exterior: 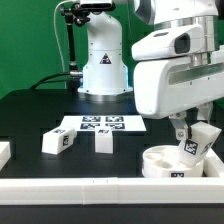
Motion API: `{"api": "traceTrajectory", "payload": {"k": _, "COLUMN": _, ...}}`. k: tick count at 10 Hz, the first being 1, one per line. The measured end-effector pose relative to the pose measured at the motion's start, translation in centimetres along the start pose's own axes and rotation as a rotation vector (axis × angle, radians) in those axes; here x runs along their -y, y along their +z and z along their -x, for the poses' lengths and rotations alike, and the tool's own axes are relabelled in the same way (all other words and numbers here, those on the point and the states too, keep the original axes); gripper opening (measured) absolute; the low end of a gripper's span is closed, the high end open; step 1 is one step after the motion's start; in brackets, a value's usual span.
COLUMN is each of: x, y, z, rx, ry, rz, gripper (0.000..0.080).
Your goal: Assemble stool
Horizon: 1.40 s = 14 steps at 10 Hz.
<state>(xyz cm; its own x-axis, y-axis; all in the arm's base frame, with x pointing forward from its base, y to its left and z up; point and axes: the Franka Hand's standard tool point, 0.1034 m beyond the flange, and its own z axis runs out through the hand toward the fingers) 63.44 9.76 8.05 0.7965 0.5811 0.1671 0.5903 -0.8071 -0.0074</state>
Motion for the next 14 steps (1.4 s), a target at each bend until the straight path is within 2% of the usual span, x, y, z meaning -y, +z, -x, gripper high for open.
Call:
{"api": "traceTrajectory", "payload": {"k": 4, "x": -0.41, "y": -0.07, "z": 0.18, "rx": -0.015, "ry": 0.283, "rz": -0.003, "gripper": 0.0341}}
{"api": "traceTrajectory", "payload": {"k": 6, "x": 0.05, "y": -0.07, "z": 0.25, "rx": -0.074, "ry": 0.516, "rz": 0.017, "gripper": 0.0341}}
{"api": "traceTrajectory", "payload": {"k": 8, "x": 0.29, "y": 0.06, "z": 0.43, "rx": -0.126, "ry": 0.688, "rz": 0.026, "gripper": 0.0341}}
{"api": "traceTrajectory", "payload": {"k": 14, "x": 0.11, "y": 0.15, "z": 0.6, "rx": -0.136, "ry": 1.033, "rz": -0.004, "gripper": 0.0341}}
